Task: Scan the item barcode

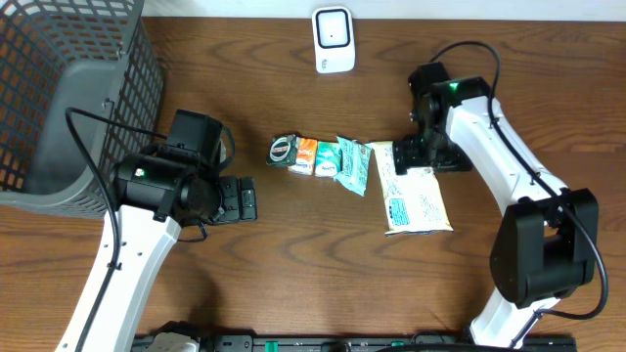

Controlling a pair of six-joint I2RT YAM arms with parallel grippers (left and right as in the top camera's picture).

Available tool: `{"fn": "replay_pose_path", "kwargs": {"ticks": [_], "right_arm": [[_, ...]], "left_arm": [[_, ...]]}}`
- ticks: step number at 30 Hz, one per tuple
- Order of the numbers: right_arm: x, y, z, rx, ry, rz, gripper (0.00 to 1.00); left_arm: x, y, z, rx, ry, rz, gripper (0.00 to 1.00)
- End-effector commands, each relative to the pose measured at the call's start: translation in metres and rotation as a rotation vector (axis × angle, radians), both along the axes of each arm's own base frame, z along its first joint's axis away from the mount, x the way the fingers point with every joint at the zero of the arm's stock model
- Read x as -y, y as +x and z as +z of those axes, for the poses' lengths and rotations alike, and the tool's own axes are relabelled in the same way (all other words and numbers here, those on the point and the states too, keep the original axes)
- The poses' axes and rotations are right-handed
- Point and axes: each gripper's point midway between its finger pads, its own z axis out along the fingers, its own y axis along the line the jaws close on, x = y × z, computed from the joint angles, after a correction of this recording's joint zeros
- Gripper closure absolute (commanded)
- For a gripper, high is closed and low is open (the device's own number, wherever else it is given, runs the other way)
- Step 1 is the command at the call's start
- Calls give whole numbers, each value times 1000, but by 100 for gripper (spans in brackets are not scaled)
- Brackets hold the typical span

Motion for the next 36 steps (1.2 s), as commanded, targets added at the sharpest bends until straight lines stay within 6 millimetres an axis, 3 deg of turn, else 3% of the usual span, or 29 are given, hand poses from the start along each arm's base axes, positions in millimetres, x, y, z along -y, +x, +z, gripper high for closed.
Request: {"fn": "replay_pose_path", "kwargs": {"ticks": [1, 13, 17, 27, 36], "right_arm": [[21, 5, 2, -3, 27, -44, 1], [43, -6, 11, 1, 664, -74, 1], [49, -24, -10, -27, 736, -151, 3], [26, -66, -68, -85, 810, -241, 6], [16, -80, -99, -88, 794, -340, 24]], "left_arm": [[0, -1, -2, -13, -8, 11, 2], [0, -1, -2, -12, -8, 11, 2], [0, -1, -2, -13, -8, 11, 2], [0, -1, -2, -12, -8, 11, 2], [0, -1, -2, -13, -8, 11, 2]]}}
